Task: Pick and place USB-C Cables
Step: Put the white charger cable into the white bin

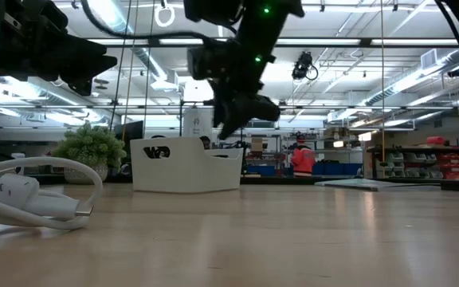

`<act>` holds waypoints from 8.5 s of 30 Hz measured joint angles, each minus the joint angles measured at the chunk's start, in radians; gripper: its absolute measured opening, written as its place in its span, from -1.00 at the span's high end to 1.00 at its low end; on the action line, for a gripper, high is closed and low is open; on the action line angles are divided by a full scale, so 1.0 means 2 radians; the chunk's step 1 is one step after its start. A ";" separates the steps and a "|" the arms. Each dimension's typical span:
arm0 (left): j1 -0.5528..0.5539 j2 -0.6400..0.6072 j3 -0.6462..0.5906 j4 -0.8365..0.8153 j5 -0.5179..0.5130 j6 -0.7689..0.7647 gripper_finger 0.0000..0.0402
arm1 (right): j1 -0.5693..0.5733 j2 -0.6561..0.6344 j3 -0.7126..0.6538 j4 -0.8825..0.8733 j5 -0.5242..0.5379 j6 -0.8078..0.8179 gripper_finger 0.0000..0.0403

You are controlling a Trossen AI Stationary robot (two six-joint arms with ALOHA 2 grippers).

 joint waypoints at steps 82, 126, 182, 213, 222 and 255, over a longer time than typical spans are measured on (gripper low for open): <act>-0.038 0.034 0.000 -0.052 0.081 -0.338 0.22 | 0.310 -0.684 -0.821 0.744 0.011 0.256 0.22; -0.315 0.625 0.536 -0.431 0.026 -0.529 0.23 | 0.304 -0.836 -0.830 0.682 0.066 0.076 0.52; -0.298 0.712 0.550 -0.482 0.028 -0.565 -0.12 | 0.153 -0.877 -0.830 0.609 -0.057 0.147 0.74; -0.273 0.679 0.602 -0.540 -0.037 -0.522 0.98 | 0.153 -0.877 -0.830 0.613 -0.057 0.147 0.74; -0.263 0.683 0.614 -0.557 -0.044 -0.537 0.75 | 0.153 -0.875 -0.830 0.619 -0.057 0.147 0.74; -0.257 0.778 0.615 -0.508 0.006 -0.524 0.34 | 0.153 -0.875 -0.830 0.620 -0.057 0.147 0.74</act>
